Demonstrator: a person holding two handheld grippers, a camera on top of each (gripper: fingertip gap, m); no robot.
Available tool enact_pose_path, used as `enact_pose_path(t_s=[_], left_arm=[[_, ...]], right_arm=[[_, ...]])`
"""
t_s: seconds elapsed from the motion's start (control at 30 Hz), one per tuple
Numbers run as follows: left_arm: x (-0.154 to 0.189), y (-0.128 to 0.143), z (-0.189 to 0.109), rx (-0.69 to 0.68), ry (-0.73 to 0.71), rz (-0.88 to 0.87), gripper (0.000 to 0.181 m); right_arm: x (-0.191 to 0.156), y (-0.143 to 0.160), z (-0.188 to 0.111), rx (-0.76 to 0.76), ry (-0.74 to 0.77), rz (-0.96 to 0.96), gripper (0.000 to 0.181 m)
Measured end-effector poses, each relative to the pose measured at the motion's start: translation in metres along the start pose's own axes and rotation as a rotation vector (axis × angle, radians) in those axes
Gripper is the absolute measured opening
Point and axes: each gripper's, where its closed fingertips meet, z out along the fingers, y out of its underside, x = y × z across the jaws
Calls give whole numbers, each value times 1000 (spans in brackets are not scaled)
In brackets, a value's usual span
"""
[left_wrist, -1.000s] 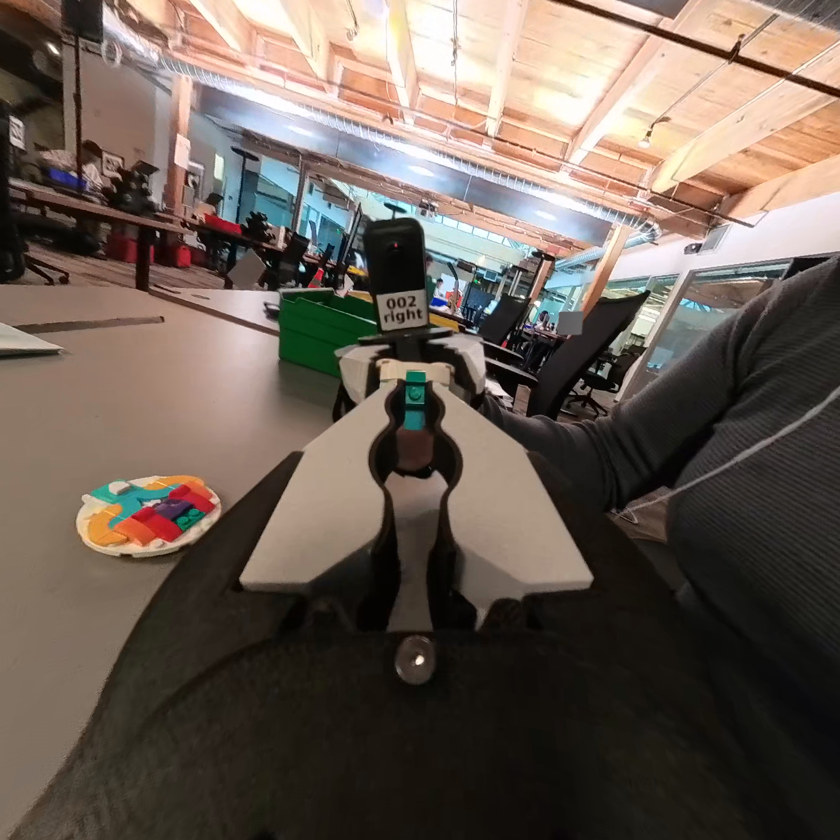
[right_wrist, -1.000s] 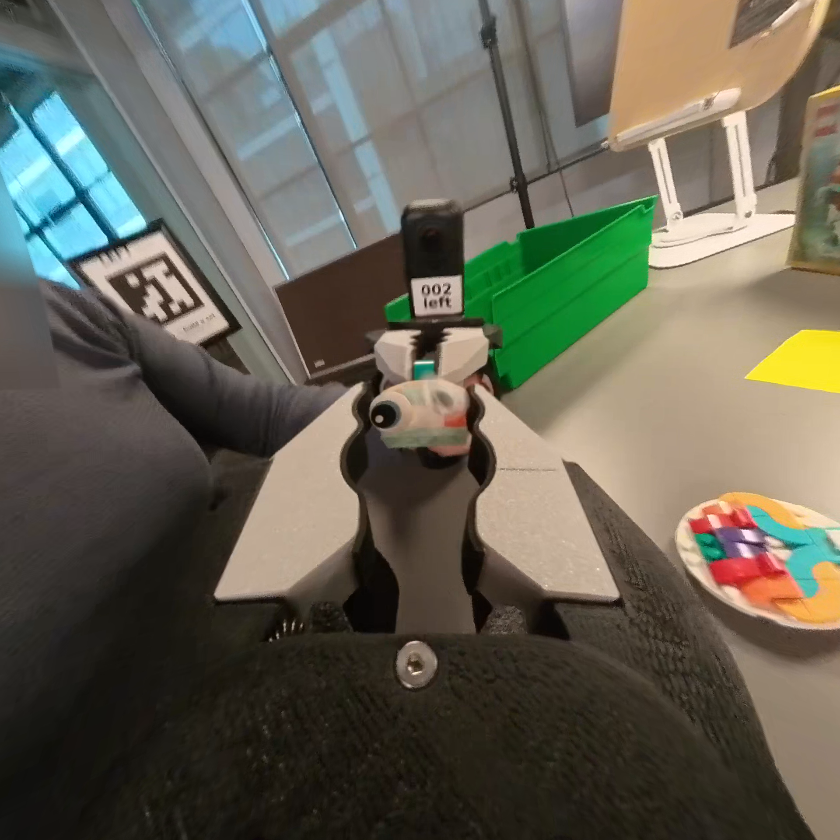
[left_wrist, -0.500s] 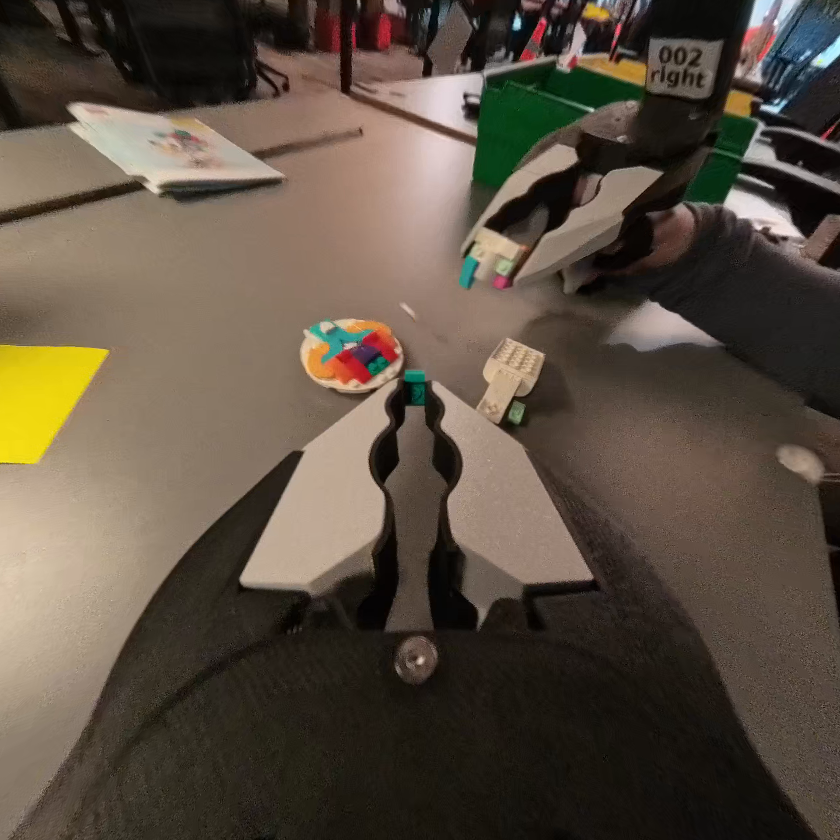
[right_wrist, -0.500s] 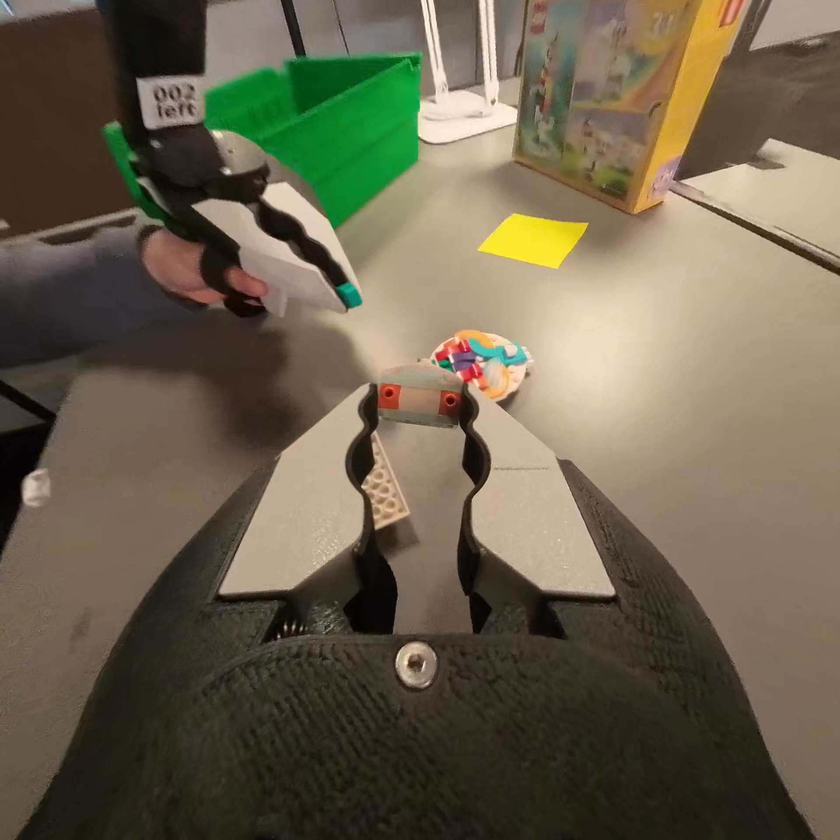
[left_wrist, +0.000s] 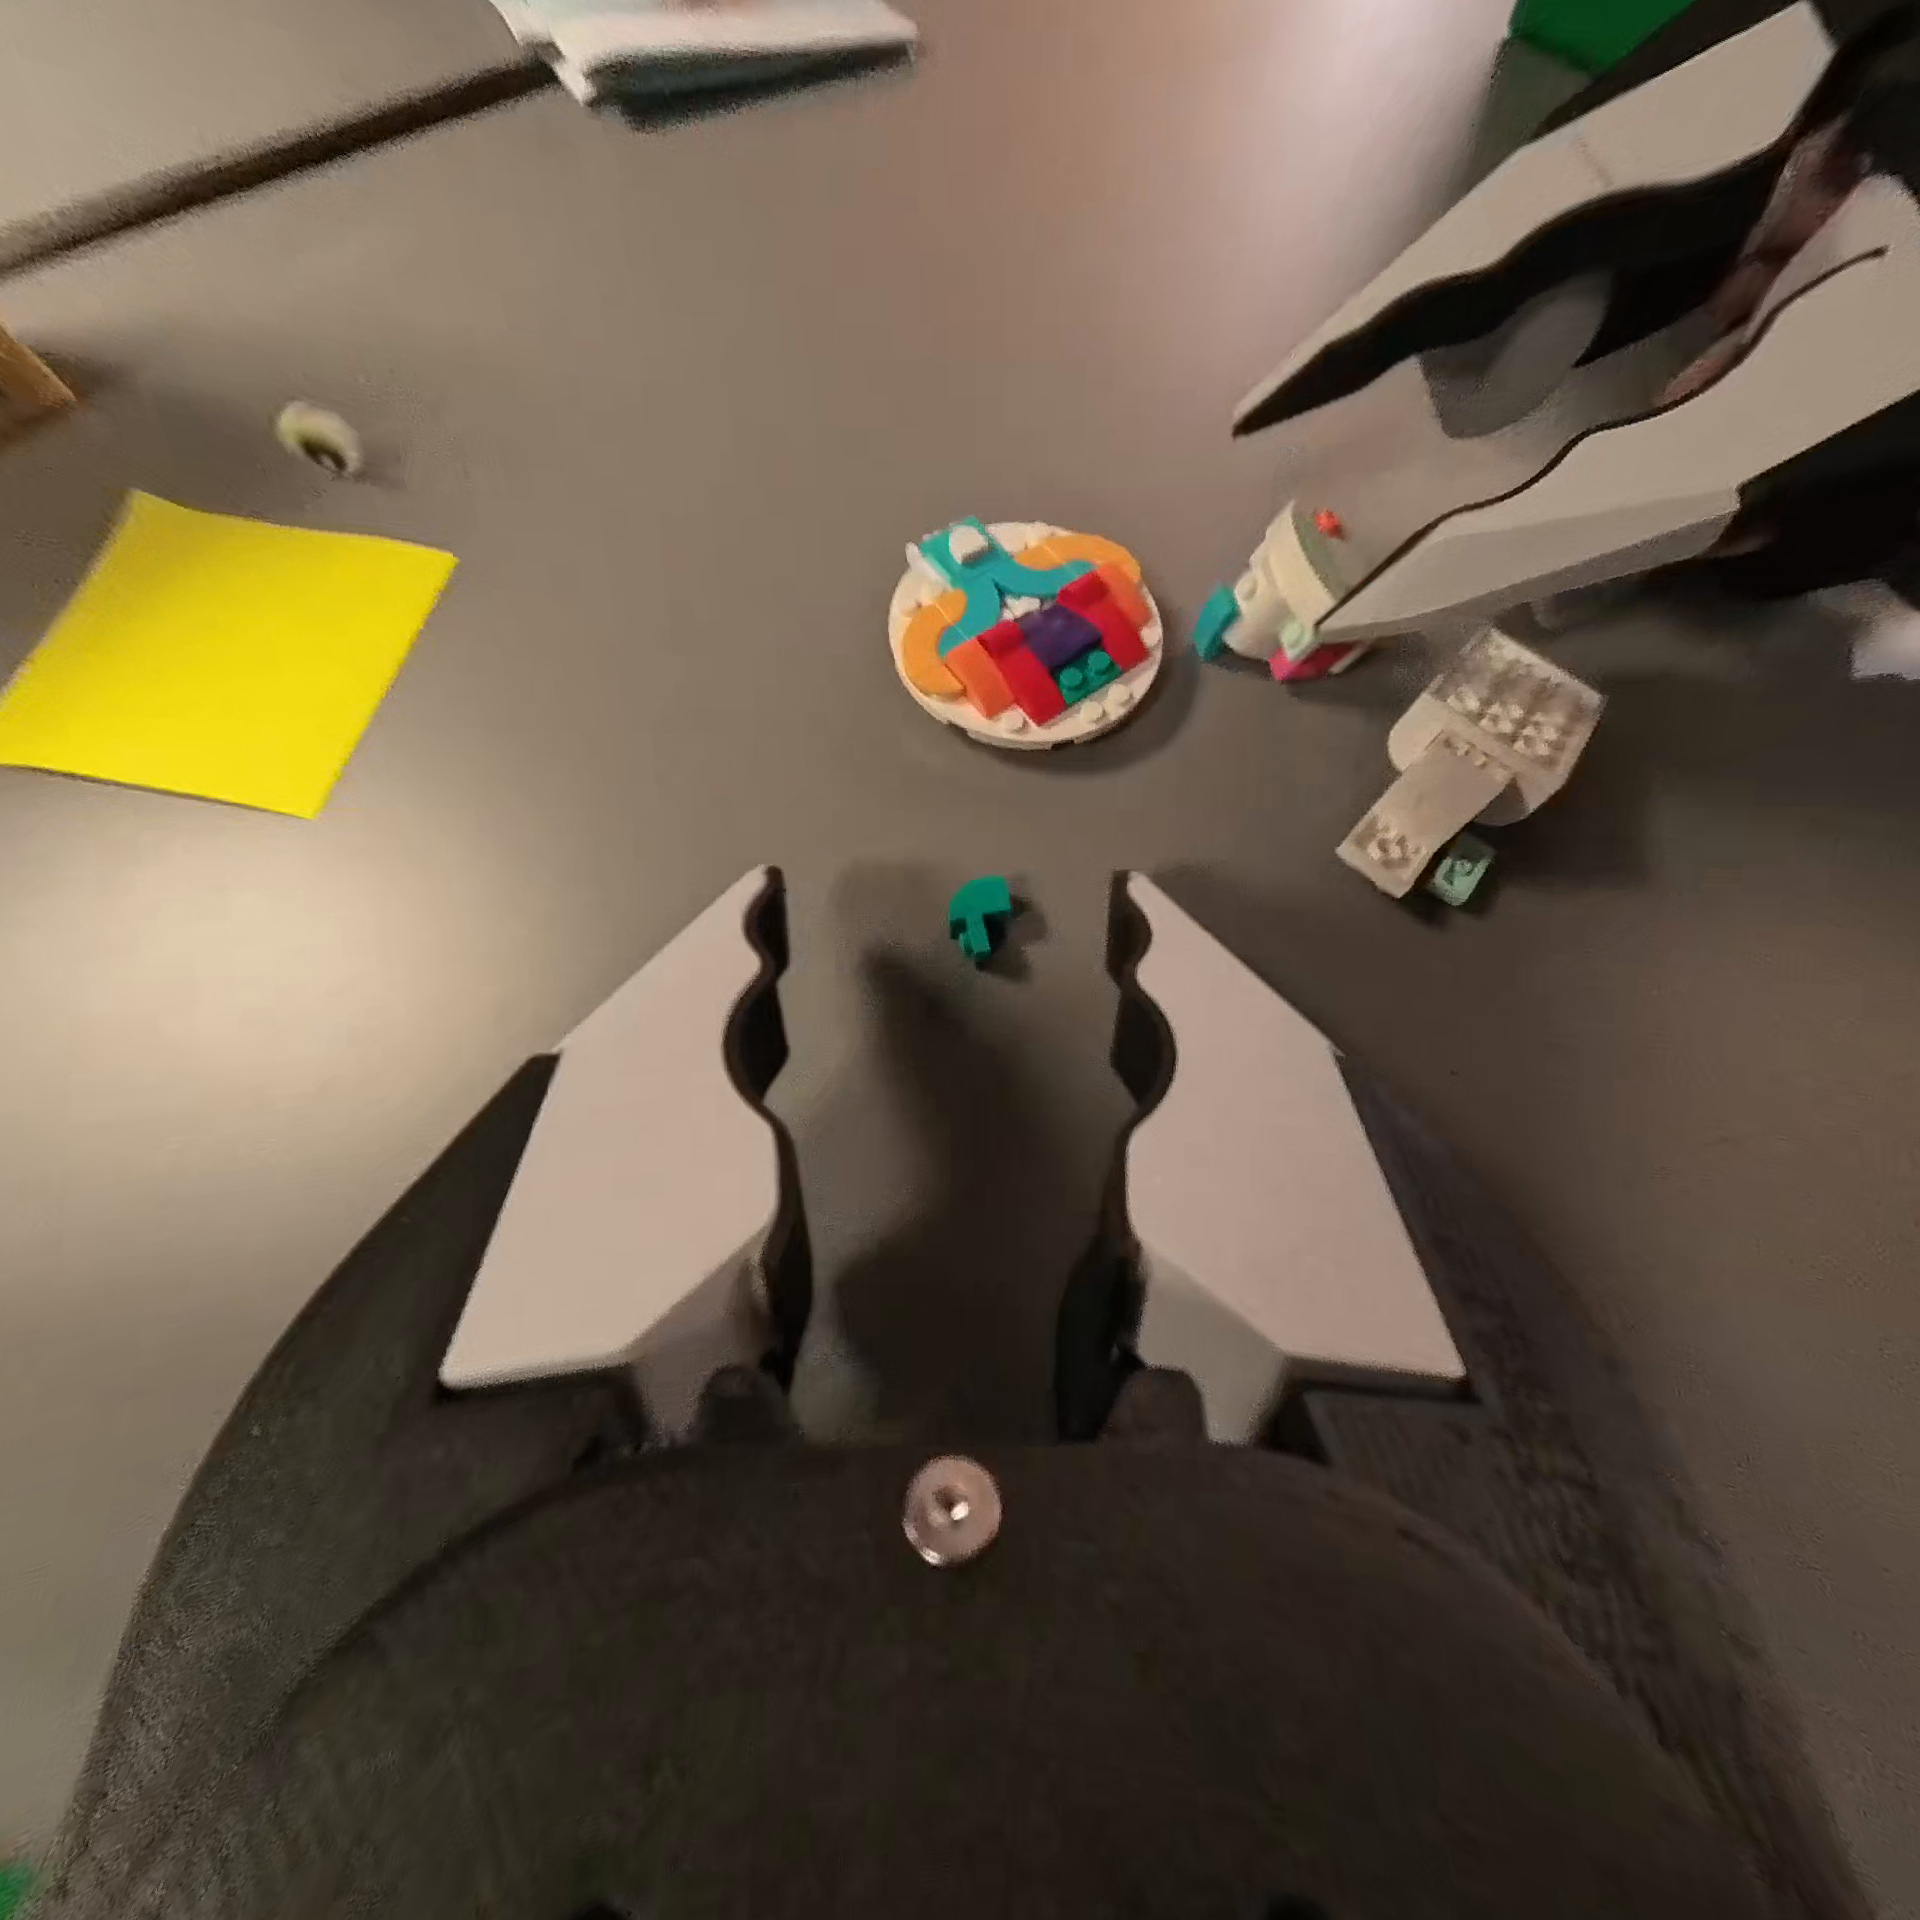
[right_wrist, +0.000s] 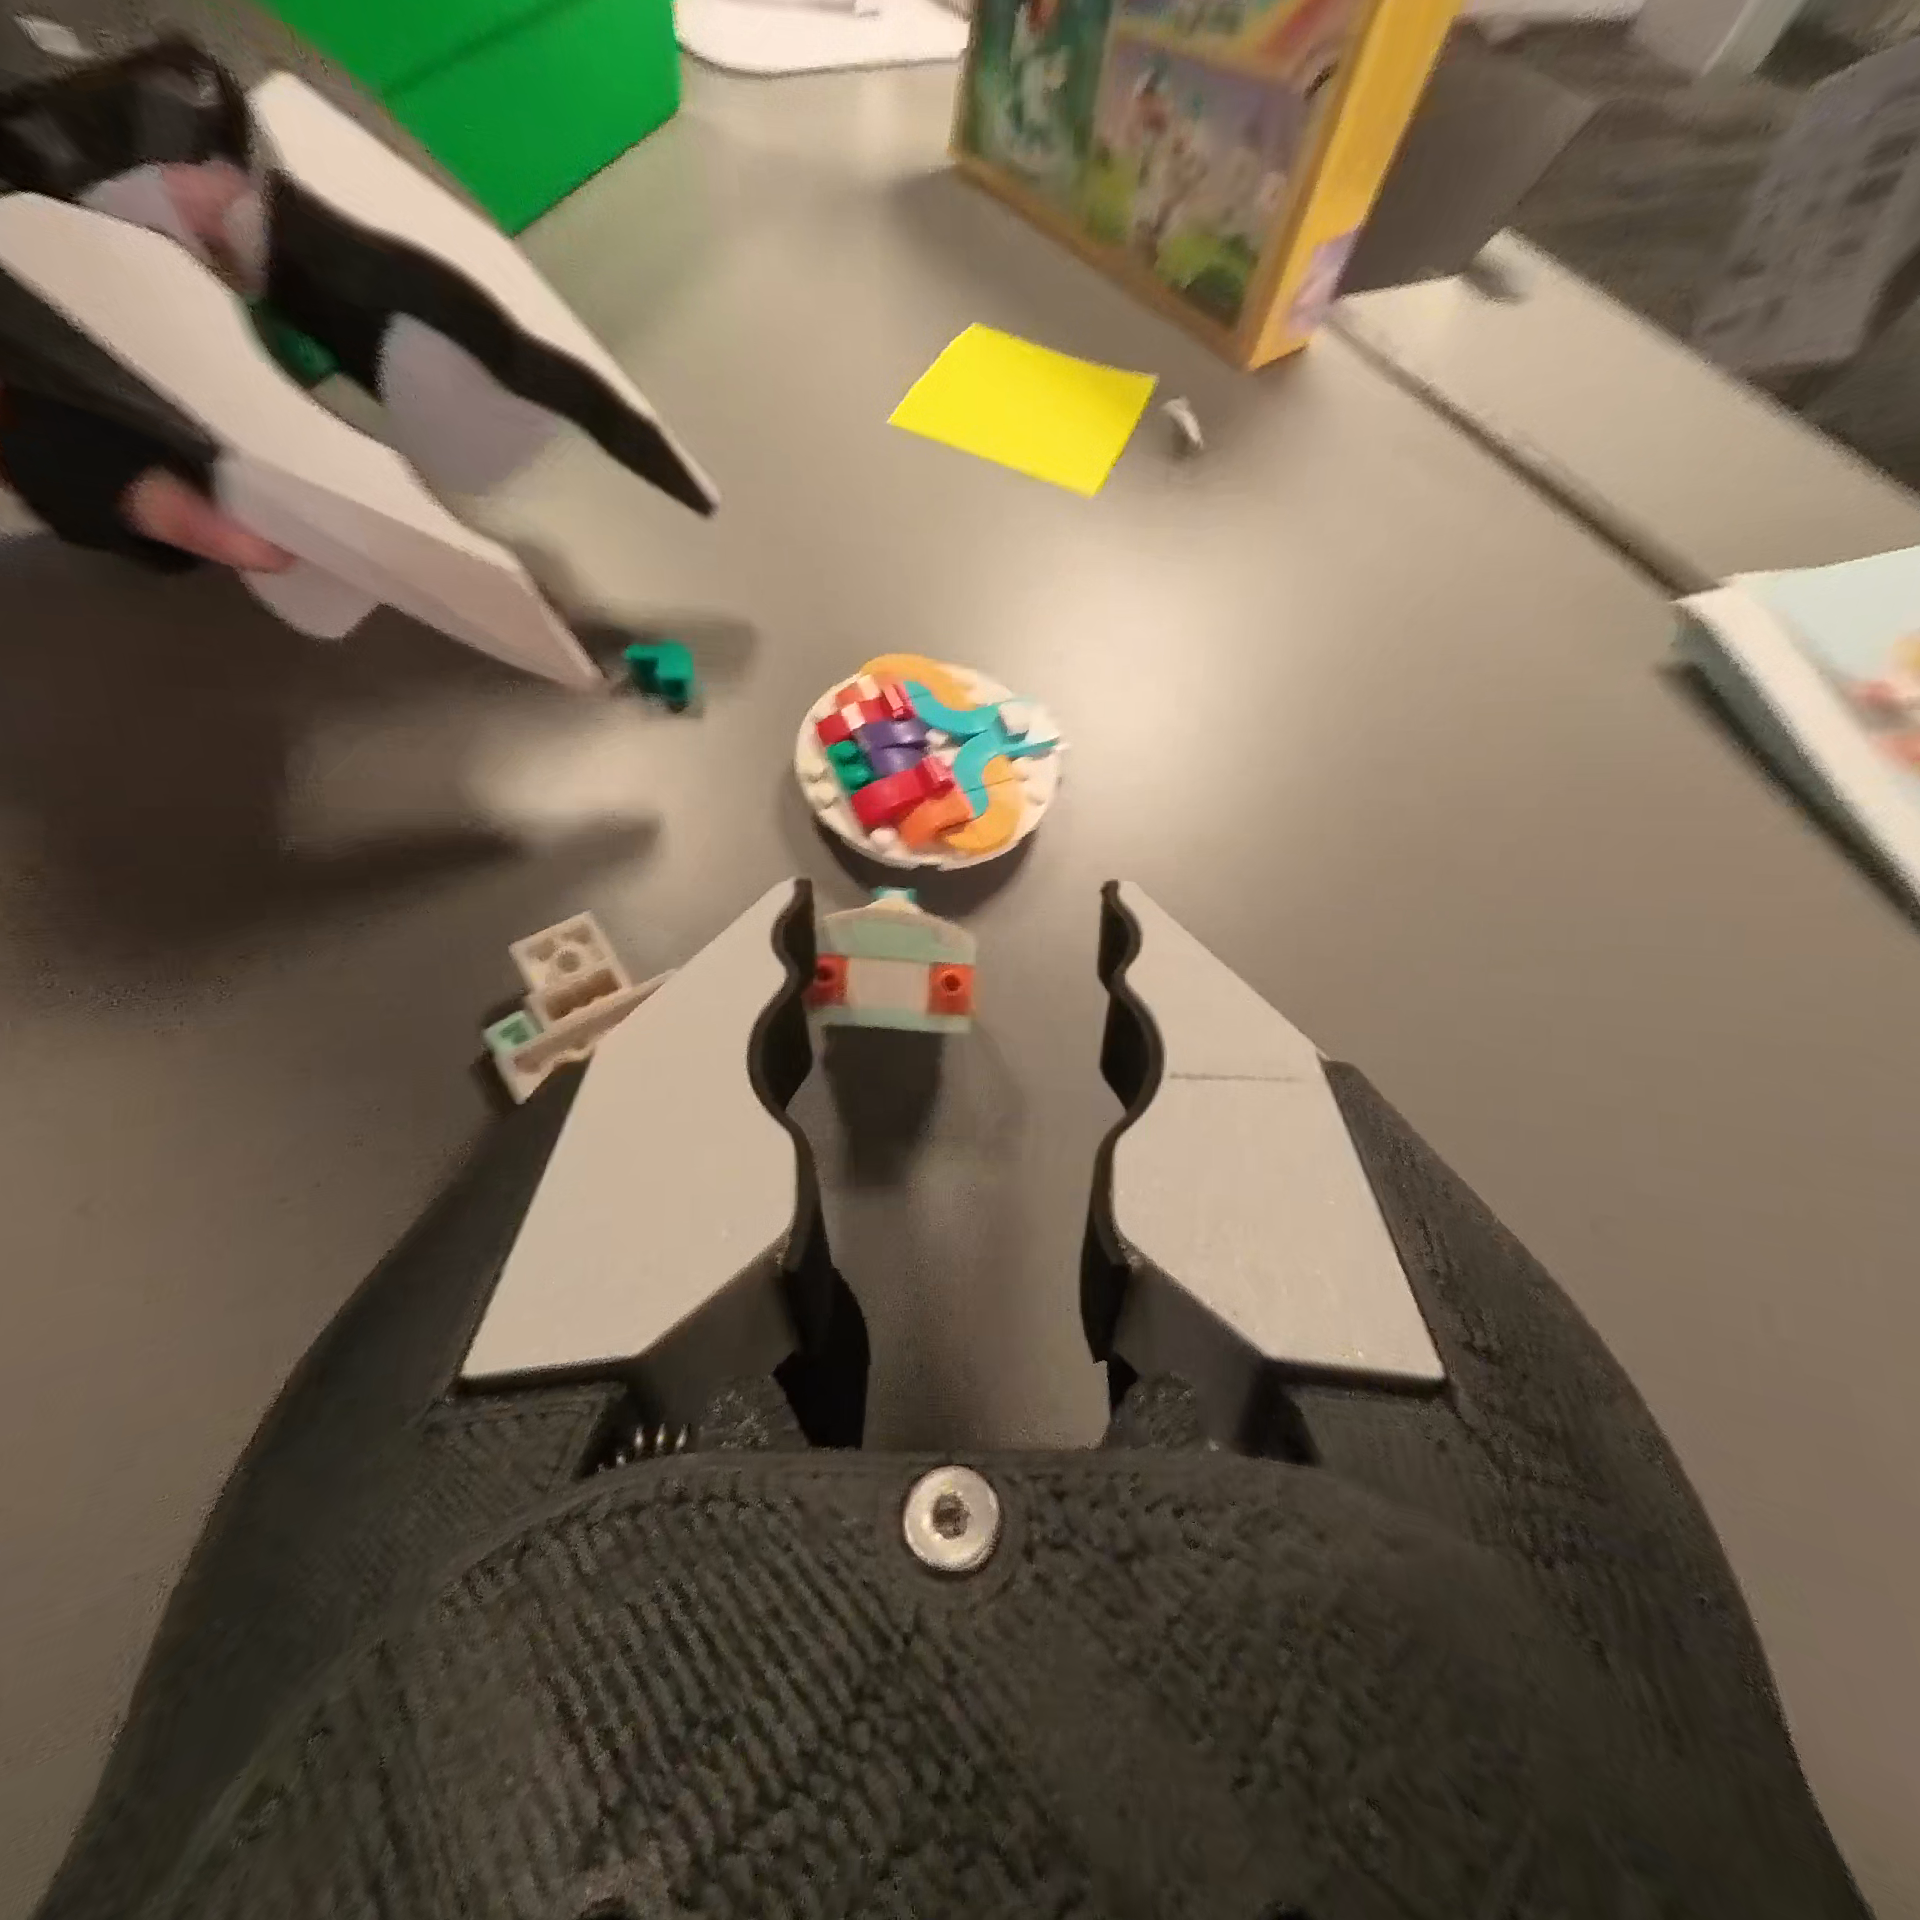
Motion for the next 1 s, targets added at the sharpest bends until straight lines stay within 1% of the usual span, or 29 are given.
enact_pose_path(t_s=[0.03,0.1,0.17,0.2,0.3,0.37,0.43,0.5,0.57,0.6,0.67,0.73,0.8,0.9,1.0], left_arm=[[2,-5,-4,32,-2,18,65],[16,-23,-22,141,12,72,63],[41,-35,-50,257,43,105,62],[58,-35,-67,310,78,105,62],[109,-21,-126,444,179,114,57],[136,4,-157,449,233,126,56],[159,40,-177,377,282,149,54],[179,90,-185,218,310,194,47],[201,146,-181,7,376,181,39],[212,173,-177,-100,407,171,39],[226,213,-164,-249,418,177,37],[231,235,-148,-332,408,187,36],[233,247,-137,-402,402,172,36],[229,243,-131,-420,394,174,24],[229,254,-128,-539,410,215,24]], right_arm=[[6,-4,-2,28,44,-17,53],[16,-10,-9,81,131,-78,55],[22,-13,-15,121,196,-132,55],[24,-16,-18,145,220,-146,55],[31,-24,-28,215,265,-135,54],[33,-26,-30,241,264,-104,53],[36,-27,-32,251,266,-83,52],[37,-28,-33,263,273,-77,51],[37,-28,-35,269,277,-80,50],[37,-28,-35,271,275,-81,50],[37,-28,-35,270,278,-87,49],[36,-27,-34,262,281,-101,48],[34,-27,-33,252,284,-122,46],[29,-25,-30,234,275,-158,45],[27,-24,-27,216,270,-177,45]])
